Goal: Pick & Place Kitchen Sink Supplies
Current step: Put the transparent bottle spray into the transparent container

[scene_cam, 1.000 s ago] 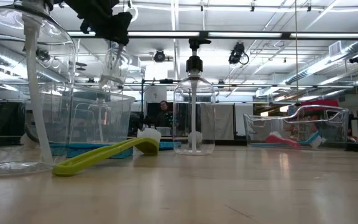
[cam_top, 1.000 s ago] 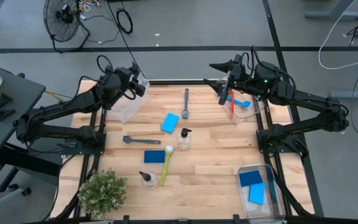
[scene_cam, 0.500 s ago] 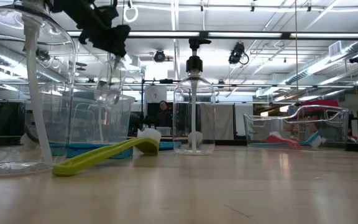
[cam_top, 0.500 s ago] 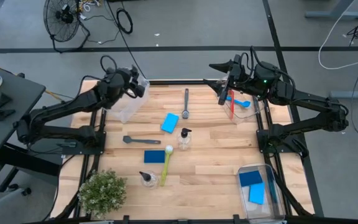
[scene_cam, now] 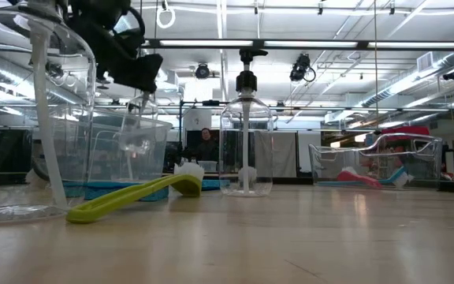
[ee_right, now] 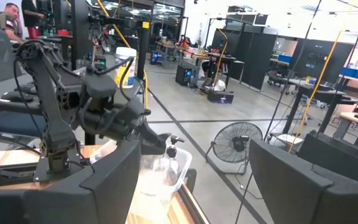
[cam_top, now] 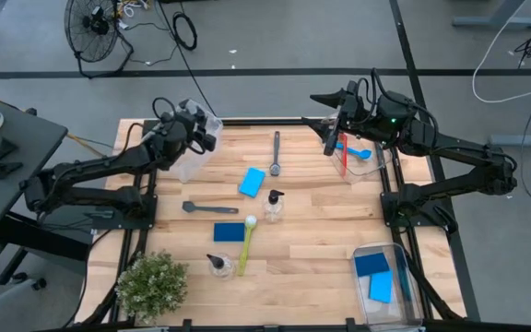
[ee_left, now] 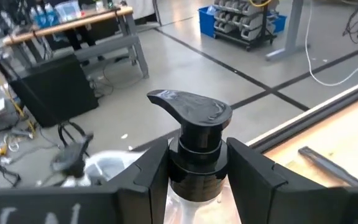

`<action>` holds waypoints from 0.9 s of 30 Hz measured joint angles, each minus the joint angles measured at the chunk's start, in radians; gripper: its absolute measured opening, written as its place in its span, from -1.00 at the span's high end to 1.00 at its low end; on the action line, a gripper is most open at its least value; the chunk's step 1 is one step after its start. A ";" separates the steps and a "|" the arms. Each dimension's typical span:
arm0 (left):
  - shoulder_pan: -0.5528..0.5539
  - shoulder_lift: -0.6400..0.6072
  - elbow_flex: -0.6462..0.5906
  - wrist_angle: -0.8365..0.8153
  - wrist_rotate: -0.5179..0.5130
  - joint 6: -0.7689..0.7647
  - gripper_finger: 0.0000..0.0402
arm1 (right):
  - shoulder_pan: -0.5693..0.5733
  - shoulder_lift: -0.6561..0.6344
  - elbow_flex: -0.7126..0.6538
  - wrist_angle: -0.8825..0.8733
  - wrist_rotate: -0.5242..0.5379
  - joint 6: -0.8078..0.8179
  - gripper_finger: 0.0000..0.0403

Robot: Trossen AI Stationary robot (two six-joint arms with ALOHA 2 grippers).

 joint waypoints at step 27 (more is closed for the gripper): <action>0.001 -0.001 -0.155 0.160 0.069 -0.049 0.04 | 0.000 -0.001 0.000 0.064 0.000 0.005 -0.50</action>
